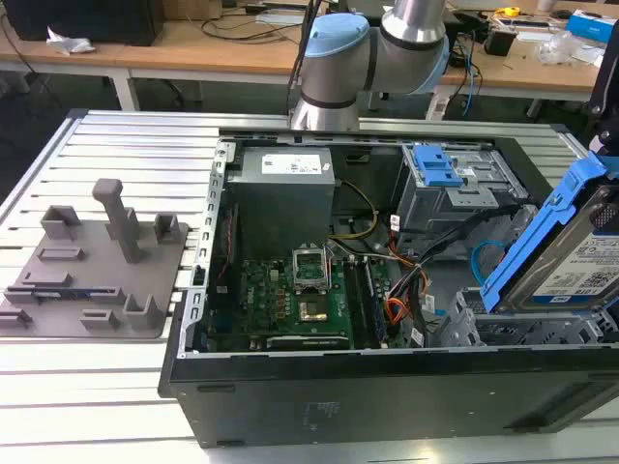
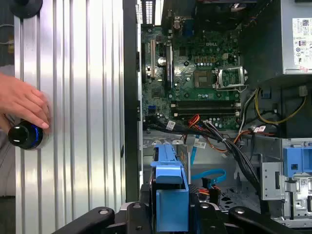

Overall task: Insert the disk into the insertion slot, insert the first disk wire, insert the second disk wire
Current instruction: 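Insert the disk into the insertion slot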

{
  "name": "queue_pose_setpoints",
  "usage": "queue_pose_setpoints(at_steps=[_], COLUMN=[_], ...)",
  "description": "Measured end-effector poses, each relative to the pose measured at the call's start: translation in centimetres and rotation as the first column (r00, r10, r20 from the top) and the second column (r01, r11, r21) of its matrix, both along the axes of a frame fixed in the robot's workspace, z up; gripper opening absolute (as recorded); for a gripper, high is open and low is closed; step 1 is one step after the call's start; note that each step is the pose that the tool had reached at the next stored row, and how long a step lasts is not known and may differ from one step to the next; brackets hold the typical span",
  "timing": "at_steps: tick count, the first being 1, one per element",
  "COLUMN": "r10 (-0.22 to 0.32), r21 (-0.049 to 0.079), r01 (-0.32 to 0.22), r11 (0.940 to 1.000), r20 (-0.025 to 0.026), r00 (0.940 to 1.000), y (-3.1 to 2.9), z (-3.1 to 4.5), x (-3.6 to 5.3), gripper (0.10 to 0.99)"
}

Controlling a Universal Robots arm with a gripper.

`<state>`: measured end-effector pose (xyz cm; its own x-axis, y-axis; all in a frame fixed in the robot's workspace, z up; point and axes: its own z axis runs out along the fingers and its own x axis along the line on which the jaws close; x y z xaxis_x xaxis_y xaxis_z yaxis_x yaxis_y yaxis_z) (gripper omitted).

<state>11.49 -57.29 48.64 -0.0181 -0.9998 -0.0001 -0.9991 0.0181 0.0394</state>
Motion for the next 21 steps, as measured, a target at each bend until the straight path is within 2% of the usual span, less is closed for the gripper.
queue_pose_setpoints(at_steps=[15,18,19,21], r10=[0.0,0.0,0.0,0.001], r21=[0.003,0.025,0.04,0.049], r01=[0.0,0.0,0.0,-0.001], r11=[1.0,0.9997,0.9992,0.9988], r20=[0.0,0.0005,0.0008,0.0008], r00=[1.0,1.0,1.0,1.0], y=[-0.01,-0.02,-0.06,-0.09], z=[0.01,0.0,0.0,0.0], x=[0.0,0.0,0.0,0.0], gripper=[0.365,0.365,0.365,0.365])
